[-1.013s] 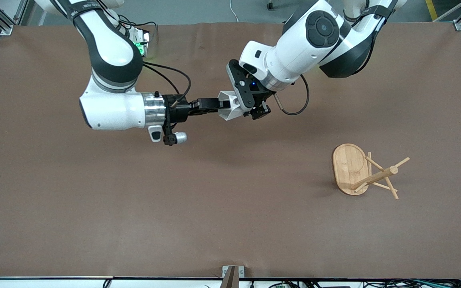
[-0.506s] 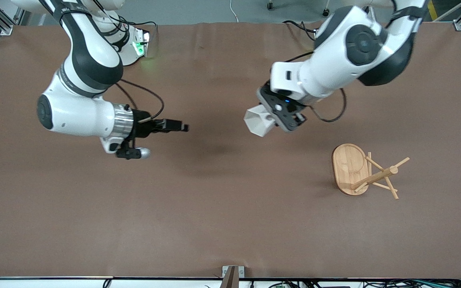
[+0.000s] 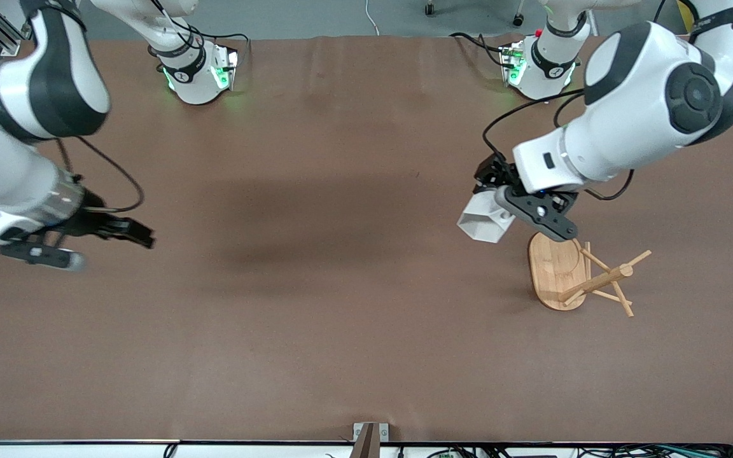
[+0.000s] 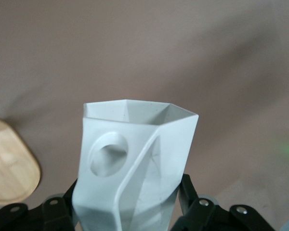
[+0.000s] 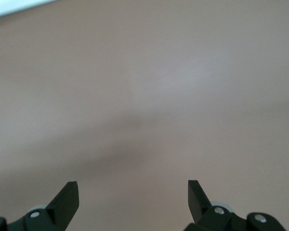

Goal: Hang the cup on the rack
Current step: 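Carry the cup toward the rack while the right gripper withdraws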

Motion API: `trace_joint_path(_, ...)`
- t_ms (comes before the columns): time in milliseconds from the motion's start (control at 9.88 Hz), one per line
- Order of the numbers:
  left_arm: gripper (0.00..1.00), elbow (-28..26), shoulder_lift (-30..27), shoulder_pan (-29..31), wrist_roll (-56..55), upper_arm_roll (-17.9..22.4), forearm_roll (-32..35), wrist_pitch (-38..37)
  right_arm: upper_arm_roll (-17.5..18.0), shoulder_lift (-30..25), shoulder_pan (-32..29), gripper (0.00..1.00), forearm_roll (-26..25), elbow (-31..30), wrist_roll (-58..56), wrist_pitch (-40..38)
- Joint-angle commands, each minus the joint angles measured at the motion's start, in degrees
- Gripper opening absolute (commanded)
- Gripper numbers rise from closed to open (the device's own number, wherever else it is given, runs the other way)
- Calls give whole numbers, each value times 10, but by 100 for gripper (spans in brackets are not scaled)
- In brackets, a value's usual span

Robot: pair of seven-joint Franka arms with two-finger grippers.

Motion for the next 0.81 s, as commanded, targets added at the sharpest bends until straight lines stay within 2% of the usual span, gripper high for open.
trace_joint_path(0,0,-22,8,1,-65,-3,19,-7,-50,-20,11,100,-21,58,5,-69)
trace_joint_path(405,0,-30,11,10,-61,-4,55,-37,-143,-103,36,100,-16,63,-110,-185)
trace_joint_path(709,0,-41,25,36,11,-5,56,-27,-131,-103,28,100,-10,77,-113,-189)
